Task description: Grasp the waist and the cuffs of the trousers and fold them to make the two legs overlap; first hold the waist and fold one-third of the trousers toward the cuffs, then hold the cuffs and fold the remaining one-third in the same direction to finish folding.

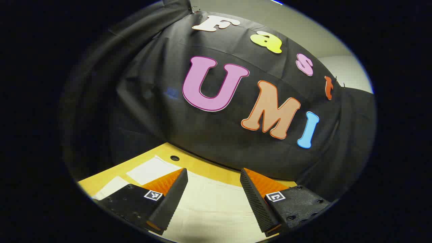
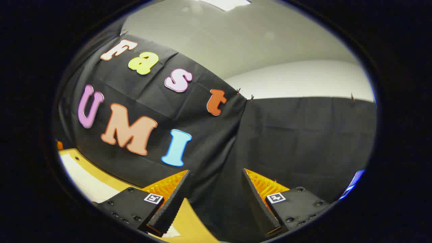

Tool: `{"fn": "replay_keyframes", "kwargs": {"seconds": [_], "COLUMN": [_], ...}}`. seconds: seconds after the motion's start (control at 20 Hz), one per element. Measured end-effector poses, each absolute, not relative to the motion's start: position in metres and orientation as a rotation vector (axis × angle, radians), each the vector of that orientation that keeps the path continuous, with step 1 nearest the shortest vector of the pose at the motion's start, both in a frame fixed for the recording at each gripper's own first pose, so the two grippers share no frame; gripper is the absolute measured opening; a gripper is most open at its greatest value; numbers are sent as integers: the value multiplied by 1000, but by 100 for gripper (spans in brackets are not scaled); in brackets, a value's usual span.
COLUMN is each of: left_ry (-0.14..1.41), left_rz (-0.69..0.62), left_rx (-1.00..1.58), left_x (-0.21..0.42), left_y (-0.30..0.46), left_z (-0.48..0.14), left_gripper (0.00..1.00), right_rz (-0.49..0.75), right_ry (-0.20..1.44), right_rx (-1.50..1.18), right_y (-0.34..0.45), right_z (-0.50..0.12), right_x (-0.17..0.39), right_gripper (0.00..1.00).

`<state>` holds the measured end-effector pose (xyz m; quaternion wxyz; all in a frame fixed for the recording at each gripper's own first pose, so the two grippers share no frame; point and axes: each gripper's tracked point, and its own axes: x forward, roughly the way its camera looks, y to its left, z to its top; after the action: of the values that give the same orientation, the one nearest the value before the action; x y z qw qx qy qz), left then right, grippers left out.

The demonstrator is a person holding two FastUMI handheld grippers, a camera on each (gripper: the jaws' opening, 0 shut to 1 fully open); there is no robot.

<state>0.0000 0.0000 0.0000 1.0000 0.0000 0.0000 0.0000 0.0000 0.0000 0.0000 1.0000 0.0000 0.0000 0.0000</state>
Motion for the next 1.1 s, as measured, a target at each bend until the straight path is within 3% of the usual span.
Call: {"fn": "replay_keyframes", "kwargs": {"seconds": [0.25,0.55,1.1], "left_ry": [-11,-6,24], "left_rz": [26,22,-1], "left_rx": [62,125,156], "left_x": [-19,-32,-36], "left_y": [18,18,15], "left_z": [8,9,3], "left_gripper": [95,92,95], "right_rz": [141,324,359], "right_ry": [118,177,195], "right_rx": [60,163,170], "right_y": [96,190,208], "right_z": [-77,-107,-115], "right_x": [-12,-25,-23], "right_gripper": [97,96,97]}}
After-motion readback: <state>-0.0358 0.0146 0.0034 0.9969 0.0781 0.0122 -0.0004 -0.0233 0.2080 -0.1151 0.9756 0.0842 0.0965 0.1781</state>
